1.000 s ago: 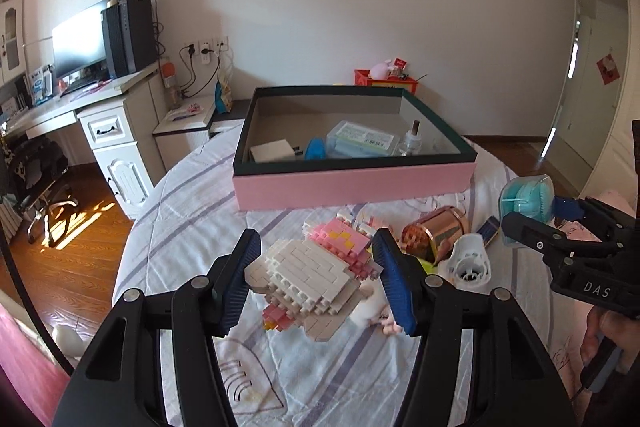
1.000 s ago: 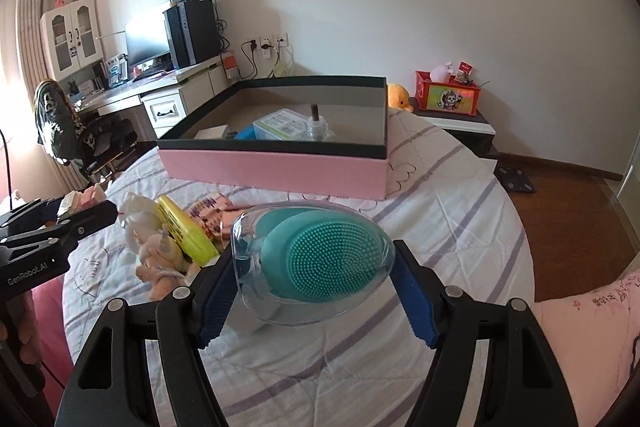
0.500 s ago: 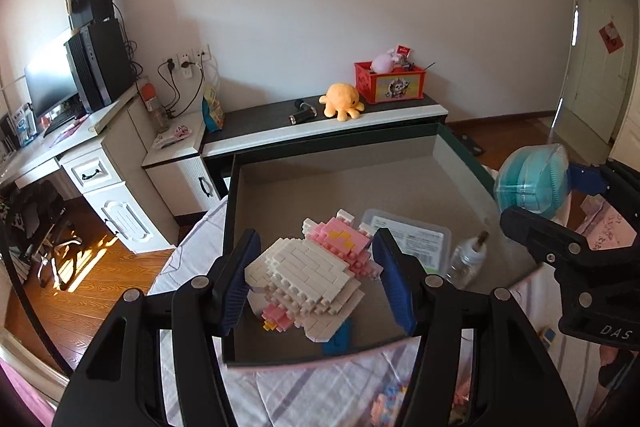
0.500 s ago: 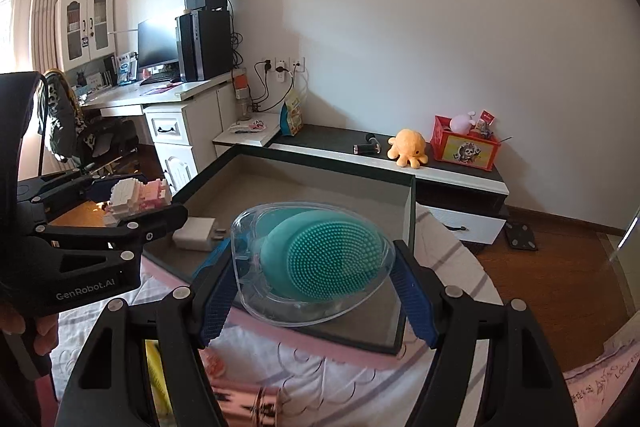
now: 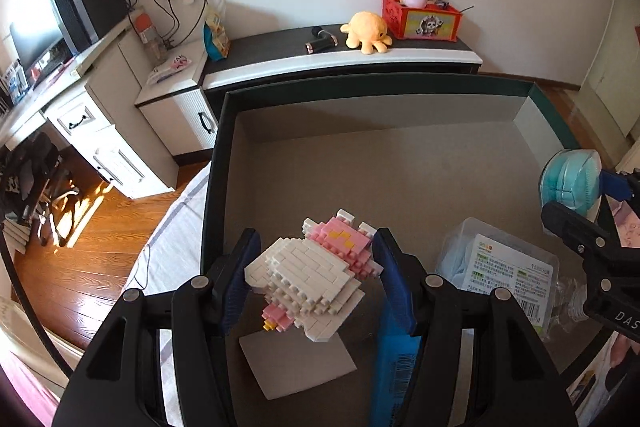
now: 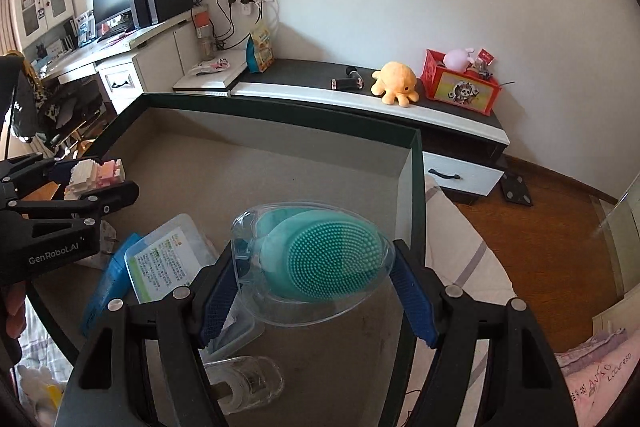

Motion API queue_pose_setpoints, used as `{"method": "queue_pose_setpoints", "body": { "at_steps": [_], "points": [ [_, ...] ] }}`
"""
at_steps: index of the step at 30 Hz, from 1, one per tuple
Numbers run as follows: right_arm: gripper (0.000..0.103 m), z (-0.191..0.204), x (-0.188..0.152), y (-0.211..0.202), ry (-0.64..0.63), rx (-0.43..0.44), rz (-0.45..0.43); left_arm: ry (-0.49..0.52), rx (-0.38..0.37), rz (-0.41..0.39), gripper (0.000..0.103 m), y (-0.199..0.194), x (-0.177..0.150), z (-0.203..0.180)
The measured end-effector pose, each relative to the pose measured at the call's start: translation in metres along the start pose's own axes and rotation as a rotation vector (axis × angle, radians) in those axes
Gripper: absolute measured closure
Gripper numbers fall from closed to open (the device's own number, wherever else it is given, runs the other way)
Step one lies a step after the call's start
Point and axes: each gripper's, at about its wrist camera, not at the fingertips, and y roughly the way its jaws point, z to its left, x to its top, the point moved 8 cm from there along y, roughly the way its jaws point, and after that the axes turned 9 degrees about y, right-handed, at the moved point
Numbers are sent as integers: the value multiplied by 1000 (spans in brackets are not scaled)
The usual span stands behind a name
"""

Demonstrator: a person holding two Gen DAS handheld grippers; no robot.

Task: Organize rigid objects
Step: 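Lower the block figure into the pink box while the right tool lowers the teal brush case there, then open both tools and pull them back from the pink box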

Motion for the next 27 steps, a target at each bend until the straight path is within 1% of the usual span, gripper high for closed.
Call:
{"method": "queue_pose_setpoints", "body": {
  "at_steps": [2,4,5,6,7,8,10,12,13,16,19,20,23,25,27],
  "points": [
    [29,-3,0,2,-6,-24,9,5,19,2,42,-1,0,0],
    [29,-5,-1,2,6,-19,11,-3,11,-17,35,-7,0,-2],
    [29,-6,0,0,19,-15,2,-10,2,-28,33,-11,-1,-3],
    [29,-8,0,-4,39,-9,-10,-17,3,-41,27,-18,-3,-2],
    [29,-9,-1,-7,56,2,-15,-20,14,-60,19,-26,-4,-2],
    [27,-10,-1,-12,70,13,-23,-18,24,-86,17,-35,-4,-1],
    [24,-12,-3,-30,80,28,-65,-16,41,-140,14,-61,-8,-2],
    [23,-11,-7,-53,95,43,-99,-30,54,-202,10,-91,-16,-2],
    [23,-10,-10,-68,105,57,-125,-34,65,-239,7,-107,-22,-2],
    [18,-3,-26,-119,114,77,-207,-44,120,-348,0,-160,-44,-6],
    [9,10,-49,-169,111,93,-291,-52,164,-443,0,-210,-73,-16],
    [0,16,-57,-185,108,95,-317,-52,169,-466,0,-224,-83,-19],
    [0,34,-84,-230,88,110,-390,-62,193,-510,0,-259,-114,-29],
    [0,44,-103,-252,68,73,-417,-69,196,-540,0,-280,-133,-36],
    [0,52,-118,-272,64,55,-452,-78,195,-564,0,-299,-154,-42]
  ]
}}
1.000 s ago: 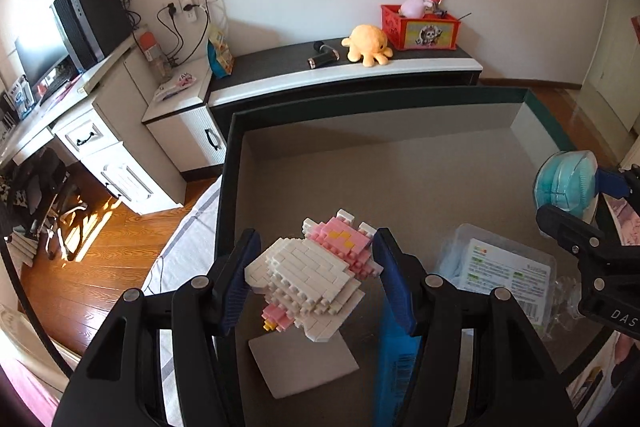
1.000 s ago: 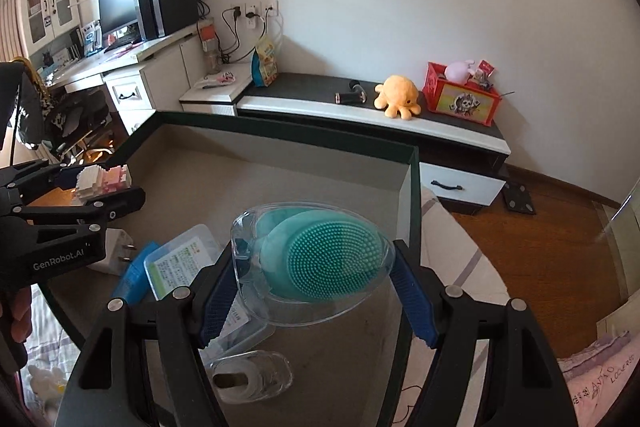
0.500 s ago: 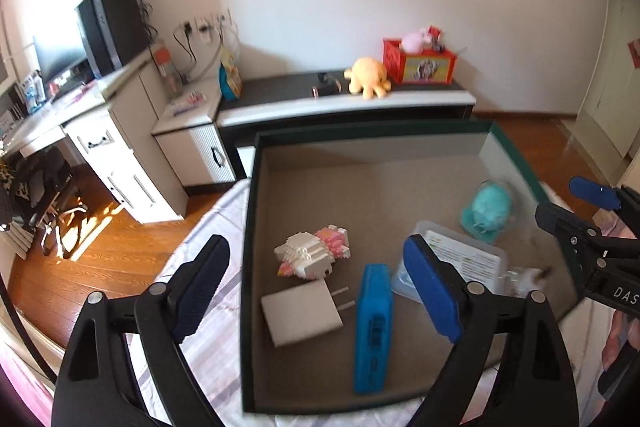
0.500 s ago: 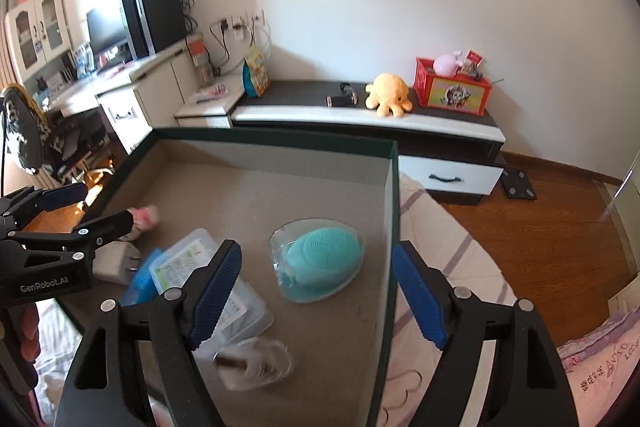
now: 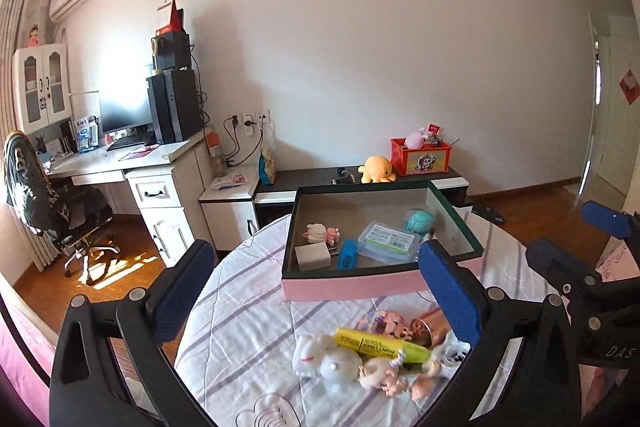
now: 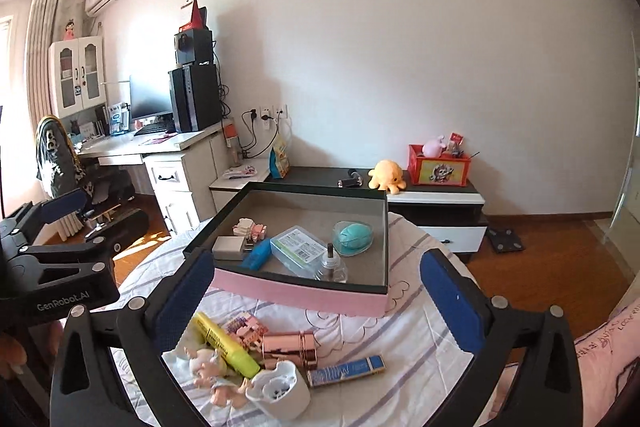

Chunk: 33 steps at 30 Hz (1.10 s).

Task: Organize rigid objects
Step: 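Open both tools and pull them back from the pink box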

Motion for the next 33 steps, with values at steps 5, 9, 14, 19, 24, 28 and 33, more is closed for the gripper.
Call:
{"method": "queue_pose_setpoints", "body": {
  "at_steps": [5,9,14,19,24,28,33],
  "points": [
    [0,7,-14,-49,20,2,-37,-14,16,-19,0,-54,-19,-4],
    [0,8,-21,-72,30,11,-51,-30,35,-49,0,-87,-24,-3],
    [0,9,-23,-97,38,6,-77,-17,64,-88,0,-111,-23,-4],
    [0,11,-22,-113,39,6,-99,-30,60,-104,0,-122,-21,-4],
    [0,15,-21,-120,27,3,-112,-35,59,-115,0,-126,-21,-4],
    [0,16,-23,-119,27,2,-111,-33,59,-109,0,-124,-22,-4],
    [0,15,-32,-106,26,-1,-77,-30,34,-65,0,-108,-32,-7]
  ]
}}
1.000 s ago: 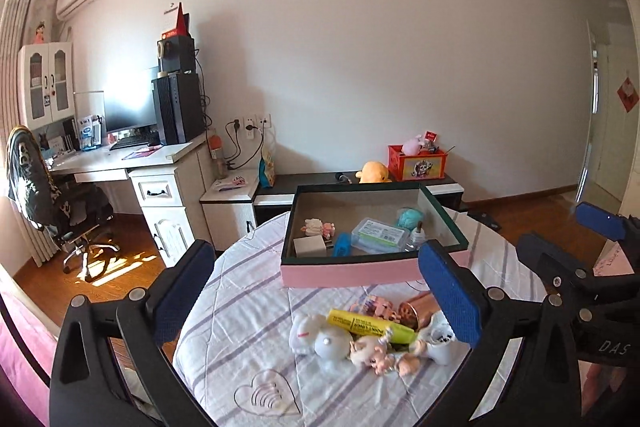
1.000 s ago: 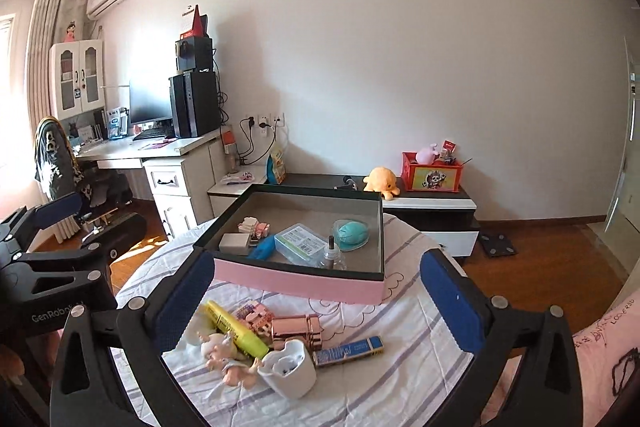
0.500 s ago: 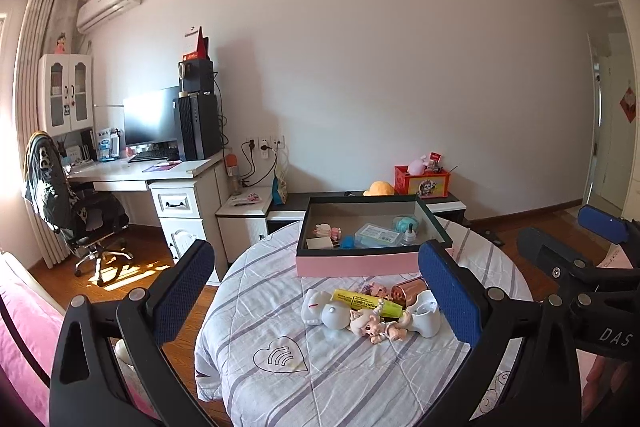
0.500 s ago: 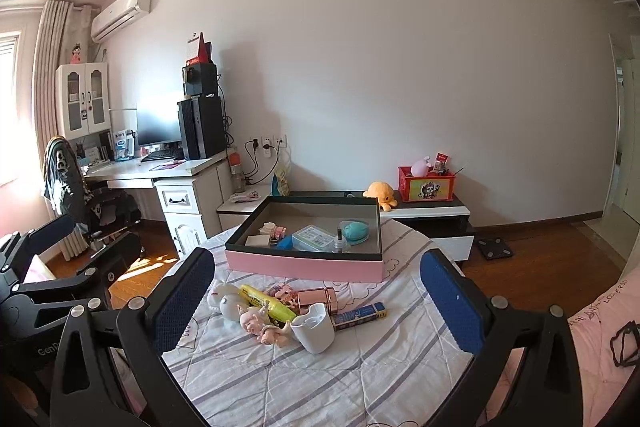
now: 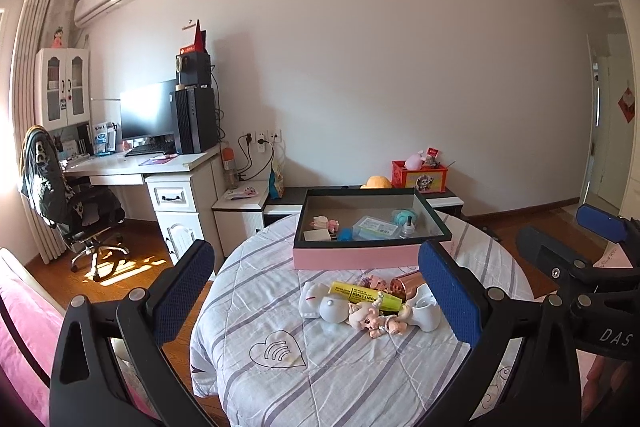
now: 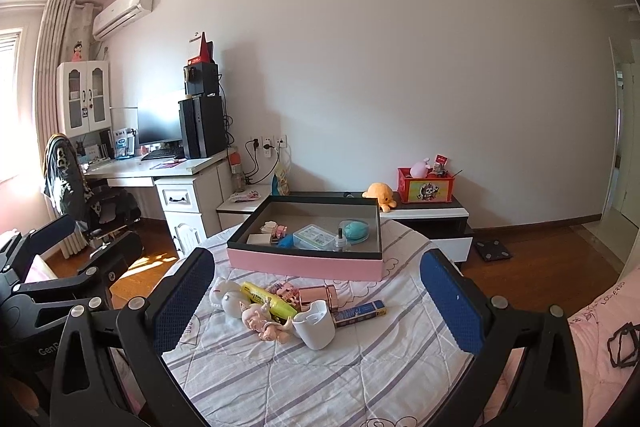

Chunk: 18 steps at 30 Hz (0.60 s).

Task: Organize rigid objects
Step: 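Open both tools and pull them back from the pink box, then grasp the doll figure with the left tool while the right tool grasps the white cup holder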

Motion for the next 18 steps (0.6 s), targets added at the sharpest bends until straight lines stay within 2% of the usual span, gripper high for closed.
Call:
{"method": "queue_pose_setpoints", "body": {
  "at_steps": [8,13,18],
  "points": [
    [0,-21,-41,51,7,-37,139,-6,-102,185,0,62,-56,-16],
    [0,-40,-83,98,16,-73,280,-17,-111,311,0,98,-92,-17],
    [0,-45,-112,137,36,-49,378,-45,-112,375,0,122,-112,-11]
  ]
}}
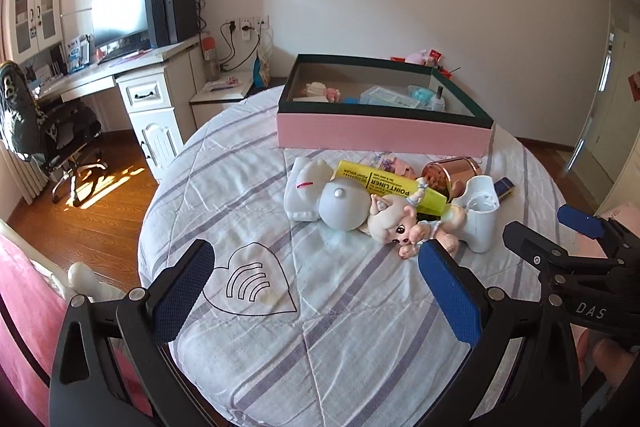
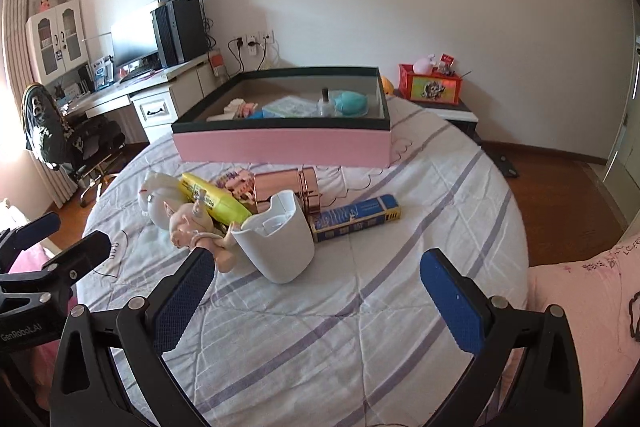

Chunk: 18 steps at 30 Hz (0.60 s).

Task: Organize rigid objects
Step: 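Grasp the doll figure with the left tool while the right tool grasps the white cup holder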

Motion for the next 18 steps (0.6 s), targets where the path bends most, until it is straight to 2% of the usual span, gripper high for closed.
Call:
{"method": "queue_pose_setpoints", "body": {
  "at_steps": [7,9,13,14,18],
  "points": [
    [9,5,-3,45,-19,28,90,-8,-18,47,0,25,-7,4],
    [15,9,-3,53,-28,48,115,-16,-25,58,0,31,-7,6],
    [35,20,0,59,-47,124,128,-33,-34,81,0,41,-8,8],
    [44,23,-1,60,-48,154,140,-34,-40,84,0,43,-8,8],
    [45,19,-2,58,-42,191,133,-36,-77,99,0,50,-7,-2]
  ]
}}
